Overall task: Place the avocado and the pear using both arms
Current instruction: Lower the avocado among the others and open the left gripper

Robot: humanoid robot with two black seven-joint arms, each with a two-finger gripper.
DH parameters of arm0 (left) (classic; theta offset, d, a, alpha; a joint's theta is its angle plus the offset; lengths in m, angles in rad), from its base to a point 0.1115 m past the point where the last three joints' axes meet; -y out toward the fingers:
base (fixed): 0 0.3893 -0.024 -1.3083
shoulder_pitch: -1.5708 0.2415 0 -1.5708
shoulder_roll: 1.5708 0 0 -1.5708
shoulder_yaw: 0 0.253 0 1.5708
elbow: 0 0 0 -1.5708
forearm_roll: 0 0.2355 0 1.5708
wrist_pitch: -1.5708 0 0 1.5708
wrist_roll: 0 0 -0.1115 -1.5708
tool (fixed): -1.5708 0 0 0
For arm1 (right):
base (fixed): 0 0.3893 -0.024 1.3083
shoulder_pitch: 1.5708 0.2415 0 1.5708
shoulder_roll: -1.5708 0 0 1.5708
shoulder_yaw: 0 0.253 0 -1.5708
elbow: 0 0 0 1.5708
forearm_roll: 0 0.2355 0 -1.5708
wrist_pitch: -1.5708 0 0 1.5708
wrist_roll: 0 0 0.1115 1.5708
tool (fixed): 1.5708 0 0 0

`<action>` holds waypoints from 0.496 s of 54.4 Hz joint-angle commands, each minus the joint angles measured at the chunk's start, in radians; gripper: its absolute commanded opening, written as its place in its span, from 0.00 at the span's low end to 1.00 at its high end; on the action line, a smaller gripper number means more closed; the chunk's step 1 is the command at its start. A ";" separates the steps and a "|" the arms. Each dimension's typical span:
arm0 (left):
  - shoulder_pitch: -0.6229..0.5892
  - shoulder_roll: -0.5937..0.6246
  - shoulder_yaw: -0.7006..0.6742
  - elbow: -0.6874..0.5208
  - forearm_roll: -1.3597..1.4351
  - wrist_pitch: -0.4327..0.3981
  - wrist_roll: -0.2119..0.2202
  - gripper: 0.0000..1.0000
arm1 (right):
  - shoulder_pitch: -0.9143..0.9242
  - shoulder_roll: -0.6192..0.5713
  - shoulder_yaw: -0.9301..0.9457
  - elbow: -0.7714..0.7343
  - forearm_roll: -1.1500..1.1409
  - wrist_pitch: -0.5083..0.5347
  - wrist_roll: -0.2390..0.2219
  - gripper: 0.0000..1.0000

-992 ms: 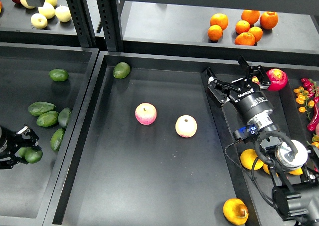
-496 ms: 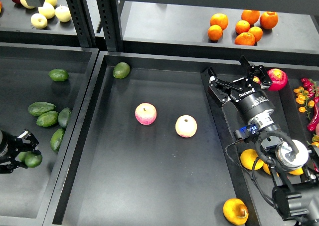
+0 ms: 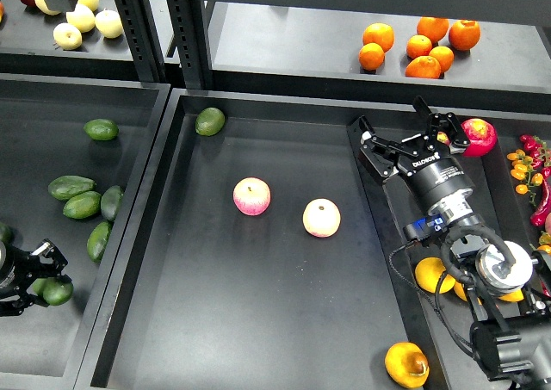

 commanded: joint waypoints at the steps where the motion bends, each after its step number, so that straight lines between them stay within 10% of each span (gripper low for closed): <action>1: 0.002 0.000 -0.005 0.001 0.014 0.000 0.000 0.34 | 0.000 0.000 0.001 0.000 0.000 0.000 -0.001 1.00; 27: 0.001 0.006 -0.007 0.000 0.057 0.000 0.000 0.53 | -0.003 0.000 0.001 0.000 0.000 0.000 0.000 1.00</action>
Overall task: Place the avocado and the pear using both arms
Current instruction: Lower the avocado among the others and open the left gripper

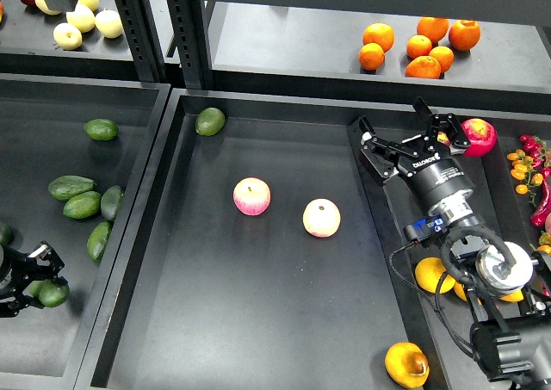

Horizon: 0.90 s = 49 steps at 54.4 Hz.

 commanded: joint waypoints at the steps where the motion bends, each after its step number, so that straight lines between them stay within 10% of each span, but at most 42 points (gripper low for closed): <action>1: -0.002 0.005 0.000 -0.002 0.007 0.000 0.000 0.53 | -0.001 0.000 0.000 0.000 0.000 0.001 0.000 1.00; 49: -0.023 0.086 -0.178 -0.022 0.025 0.000 0.000 0.99 | 0.001 0.000 -0.015 -0.005 0.000 -0.002 0.000 1.00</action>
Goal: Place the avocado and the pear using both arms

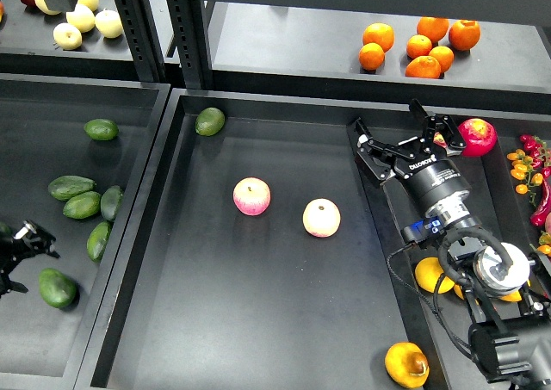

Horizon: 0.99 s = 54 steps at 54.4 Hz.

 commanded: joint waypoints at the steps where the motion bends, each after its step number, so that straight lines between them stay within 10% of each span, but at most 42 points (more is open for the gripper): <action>1: -0.001 0.022 -0.099 0.001 -0.002 0.000 0.000 0.99 | 0.001 0.000 0.000 -0.001 0.000 -0.001 0.000 1.00; 54: 0.011 -0.081 -0.692 -0.014 -0.081 0.000 0.000 0.99 | -0.007 0.000 -0.039 -0.004 0.000 0.002 -0.008 1.00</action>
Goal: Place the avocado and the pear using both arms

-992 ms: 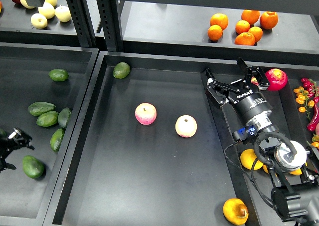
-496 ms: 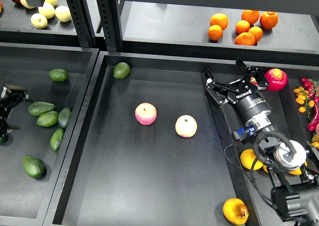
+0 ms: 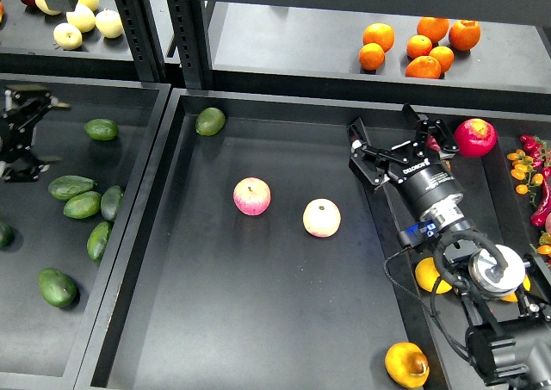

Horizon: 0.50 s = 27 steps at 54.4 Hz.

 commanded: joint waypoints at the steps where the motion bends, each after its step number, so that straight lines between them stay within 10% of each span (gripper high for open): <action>1: 0.000 -0.057 -0.075 0.000 -0.041 0.000 0.000 0.99 | -0.001 0.000 -0.009 -0.002 0.000 0.002 -0.001 1.00; 27: 0.152 -0.412 -0.468 -0.042 -0.100 0.000 0.000 0.99 | -0.007 0.000 -0.011 -0.002 0.000 0.002 -0.007 1.00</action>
